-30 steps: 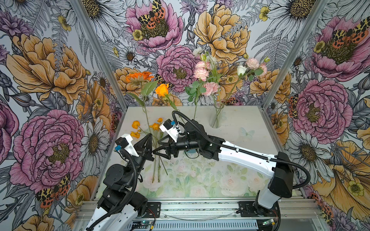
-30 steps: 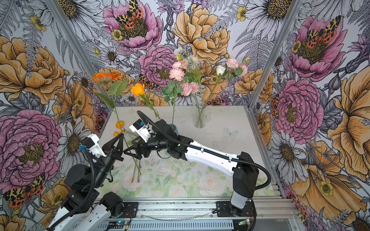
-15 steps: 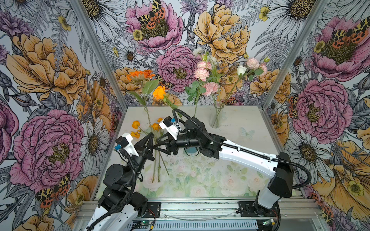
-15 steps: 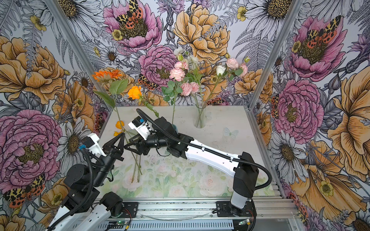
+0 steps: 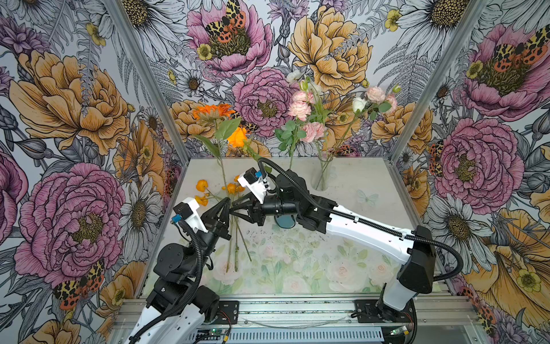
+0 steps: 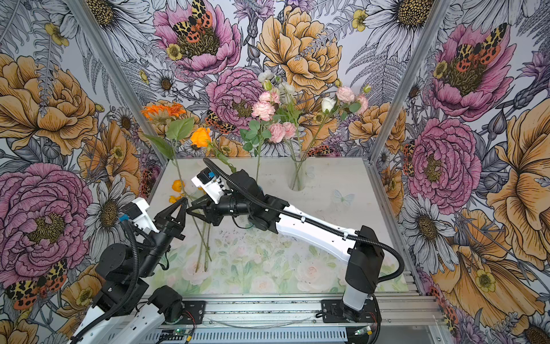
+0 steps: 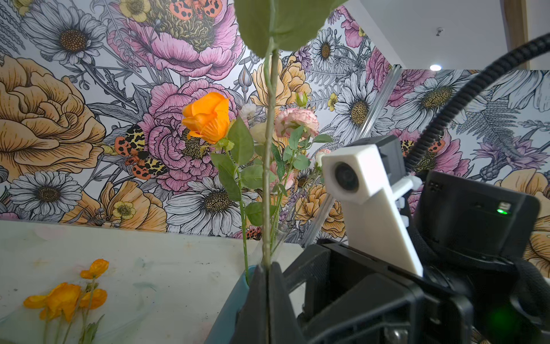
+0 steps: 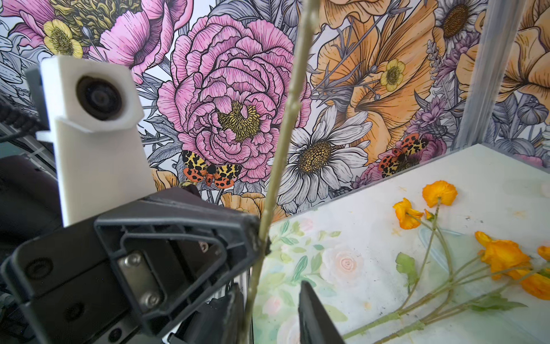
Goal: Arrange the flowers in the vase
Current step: 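Close the right gripper on the gerbera stem while the left gripper opens and withdraws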
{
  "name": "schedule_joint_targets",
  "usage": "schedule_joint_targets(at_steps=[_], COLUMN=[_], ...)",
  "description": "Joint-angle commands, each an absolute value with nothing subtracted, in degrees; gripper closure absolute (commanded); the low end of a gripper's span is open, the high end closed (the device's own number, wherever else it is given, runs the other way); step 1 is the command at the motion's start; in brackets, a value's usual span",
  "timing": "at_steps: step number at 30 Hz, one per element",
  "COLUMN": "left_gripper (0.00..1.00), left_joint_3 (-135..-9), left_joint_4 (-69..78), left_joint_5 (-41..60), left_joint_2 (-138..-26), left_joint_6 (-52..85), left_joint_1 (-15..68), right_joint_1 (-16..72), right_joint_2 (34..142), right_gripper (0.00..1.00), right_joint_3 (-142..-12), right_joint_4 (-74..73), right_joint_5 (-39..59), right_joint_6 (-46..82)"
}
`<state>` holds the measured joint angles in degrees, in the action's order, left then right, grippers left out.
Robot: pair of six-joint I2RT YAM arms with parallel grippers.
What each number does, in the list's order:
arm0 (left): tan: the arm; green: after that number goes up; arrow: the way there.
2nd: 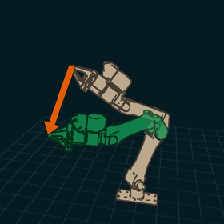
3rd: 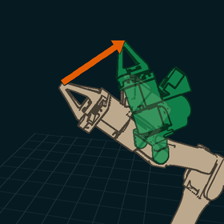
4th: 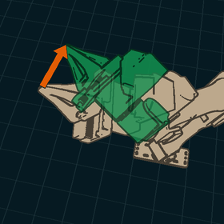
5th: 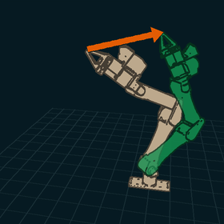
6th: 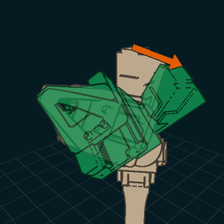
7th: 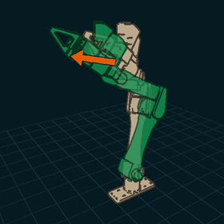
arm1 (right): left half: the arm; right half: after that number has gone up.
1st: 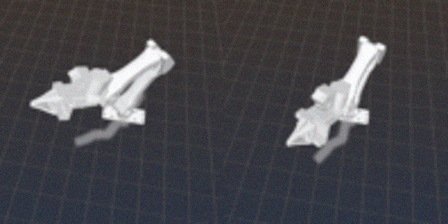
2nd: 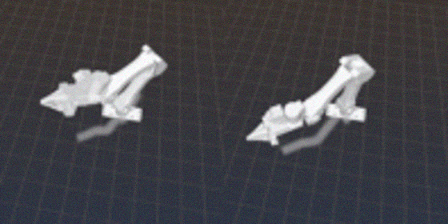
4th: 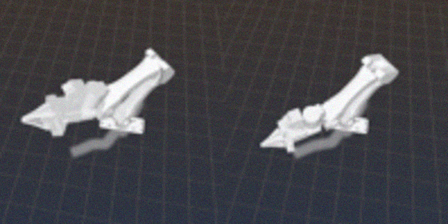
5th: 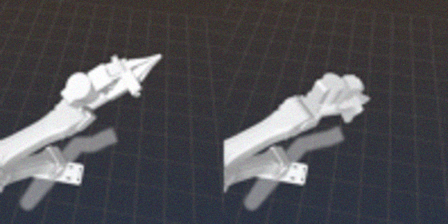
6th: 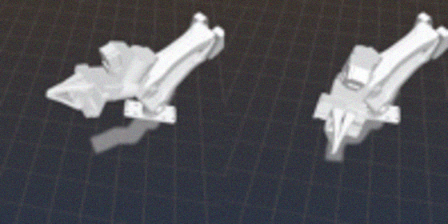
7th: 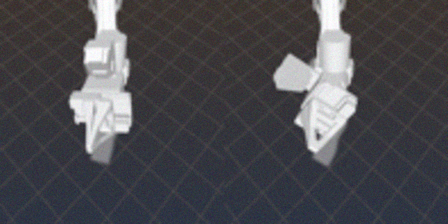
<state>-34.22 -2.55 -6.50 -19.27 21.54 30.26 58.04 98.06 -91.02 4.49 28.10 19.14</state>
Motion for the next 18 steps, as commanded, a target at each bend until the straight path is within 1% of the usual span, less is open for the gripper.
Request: schedule_joint_targets(at_steps=[1,4,6,9,11,12,13,15,17,18], left_gripper=[1.0,1.0,1.0,1.0,0.71,0.63,0.52,0.25,0.08,0.02], left_joint_3=[-34.02,-33.9,-34.01,-34.35,-34.95,-35.37,-35.71,-36.2,-36.47,-36.47], left_joint_4=[-1.41,-1.54,-1.65,-2.26,-3.21,-3.96,-4.71,-6.41,-8.17,-8.74], left_joint_5=[-4.99,-5.34,-5.32,-5.77,-6.19,-6.23,-6.33,-6.19,-4.37,-2.04], left_joint_2=[-19.17,-18.98,-18.9,-18.68,-18.34,-18.0,-17.64,-16.99,-16.79,-17.09], left_joint_6=[22.59,22.5,22.42,21.83,21.0,20.48,19.86,18.96,17.97,17.44], left_joint_1=[30.58,30.59,30.59,30.45,30.5,30.49,30.5,30.5,30.33,30.29], right_joint_1=[57.66,57.6,57.64,57.55,57.4,57.39,57.4,57.35,57.29,57.13], right_joint_2=[99.36,99.64,99.51,98.97,98.19,97.47,96.59,94.39,92.26,91.13], right_gripper=[0.75,0.92,0.99,1.0,1.0,1.0,1.0,1.0,1.0,1.0], right_joint_3=[-93.73,-94.24,-94.09,-93.82,-93.53,-93.12,-92.49,-90.73,-89.4,-88.91], right_joint_4=[4.41,4.83,5.06,6.17,6.97,7.41,7.64,7.55,7.55,7.48], right_joint_5=[27.59,27.94,27.68,26.53,25.15,23.72,21.73,17.58,12.77,10.49], right_joint_6=[18.28,18.18,17.68,16.14,14.26,12.83,11.29,7.81,4.47,3.03])
